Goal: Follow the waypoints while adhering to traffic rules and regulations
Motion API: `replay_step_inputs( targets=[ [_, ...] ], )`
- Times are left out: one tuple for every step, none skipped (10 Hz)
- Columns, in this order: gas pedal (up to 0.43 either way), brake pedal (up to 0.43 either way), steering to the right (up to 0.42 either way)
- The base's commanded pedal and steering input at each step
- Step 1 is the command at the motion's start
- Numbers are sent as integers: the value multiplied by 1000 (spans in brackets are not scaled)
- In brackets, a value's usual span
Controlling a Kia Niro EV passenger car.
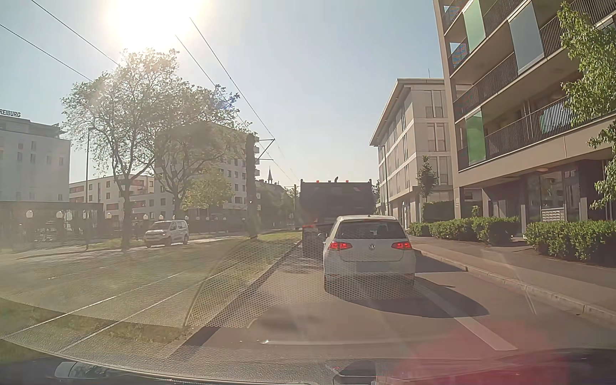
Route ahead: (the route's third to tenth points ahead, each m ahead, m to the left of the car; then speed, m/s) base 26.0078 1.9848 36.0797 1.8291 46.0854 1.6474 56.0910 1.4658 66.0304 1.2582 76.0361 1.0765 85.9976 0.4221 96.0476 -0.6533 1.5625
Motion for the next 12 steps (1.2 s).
replay_step_inputs(
  targets=[
    [169, 0, 22],
    [138, 0, 19],
    [98, 0, 17],
    [79, 0, 16],
    [59, 0, 14],
    [59, 0, 13],
    [59, 0, 12],
    [59, 0, 10],
    [59, 0, 9],
    [47, 0, 8],
    [39, 0, 8],
    [39, 0, 5]
  ],
)
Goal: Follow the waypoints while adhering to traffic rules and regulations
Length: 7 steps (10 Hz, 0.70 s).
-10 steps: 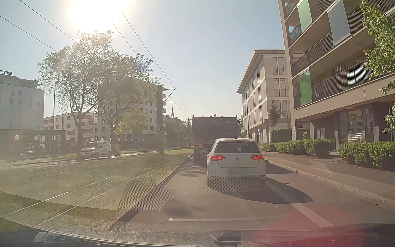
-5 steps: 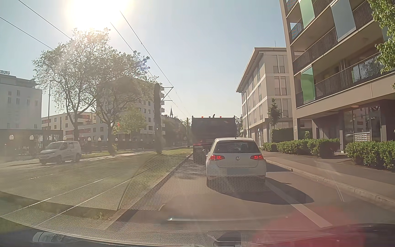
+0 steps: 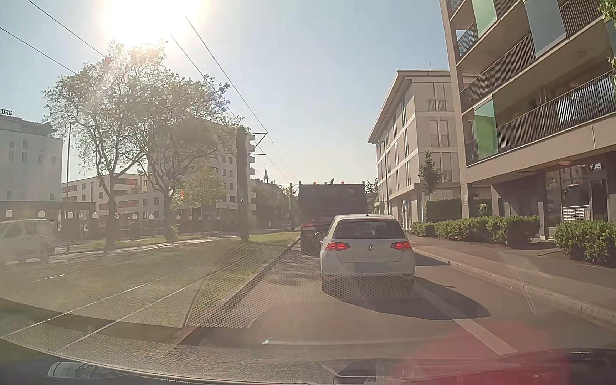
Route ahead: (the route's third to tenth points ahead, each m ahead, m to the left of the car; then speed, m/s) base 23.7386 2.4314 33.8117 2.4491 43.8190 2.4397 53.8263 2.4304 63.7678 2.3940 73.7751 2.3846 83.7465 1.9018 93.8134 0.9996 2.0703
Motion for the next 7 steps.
replay_step_inputs(
  targets=[
    [39, 0, 3],
    [39, 0, -2],
    [39, 0, -6],
    [47, 0, -6],
    [47, 0, -7],
    [47, 0, -8],
    [59, 0, -8]
  ],
)
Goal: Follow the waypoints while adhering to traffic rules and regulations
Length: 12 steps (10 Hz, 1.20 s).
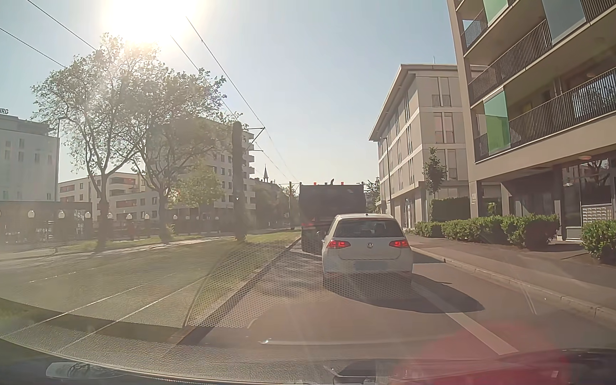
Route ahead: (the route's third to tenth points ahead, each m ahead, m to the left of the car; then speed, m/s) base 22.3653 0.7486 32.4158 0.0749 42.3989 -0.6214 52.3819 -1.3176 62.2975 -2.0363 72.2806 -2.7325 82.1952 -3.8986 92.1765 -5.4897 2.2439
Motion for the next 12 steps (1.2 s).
replay_step_inputs(
  targets=[
    [79, 0, -8],
    [87, 0, -6],
    [87, 0, -6],
    [87, 0, -6],
    [87, 0, -3],
    [87, 0, -2],
    [87, 0, -2],
    [87, 0, -2],
    [87, 0, -2],
    [87, 0, -3],
    [87, 0, -5],
    [87, 0, -9]
  ],
)
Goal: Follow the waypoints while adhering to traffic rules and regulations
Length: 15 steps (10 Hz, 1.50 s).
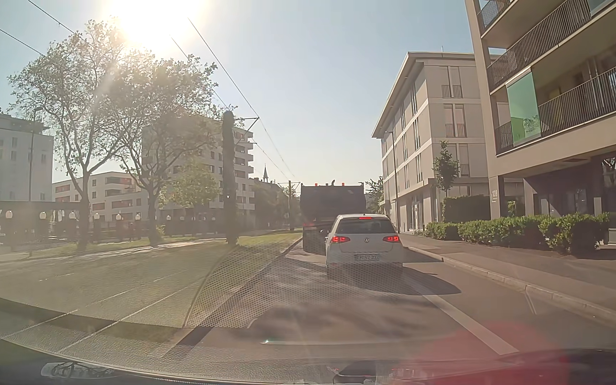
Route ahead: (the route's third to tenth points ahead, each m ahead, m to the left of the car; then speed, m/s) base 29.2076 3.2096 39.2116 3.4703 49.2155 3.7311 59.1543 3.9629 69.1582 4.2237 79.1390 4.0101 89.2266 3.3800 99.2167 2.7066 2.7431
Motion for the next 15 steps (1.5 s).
replay_step_inputs(
  targets=[
    [87, 0, -10],
    [79, 0, -10],
    [67, 0, -10],
    [67, 0, -10],
    [67, 0, -10],
    [59, 0, -10],
    [59, 0, -10],
    [59, 0, -10],
    [59, 0, -10],
    [59, 0, -9],
    [28, 0, -9],
    [8, 0, -8],
    [8, 0, -8],
    [8, 0, -6],
    [8, 0, -4]
  ],
)
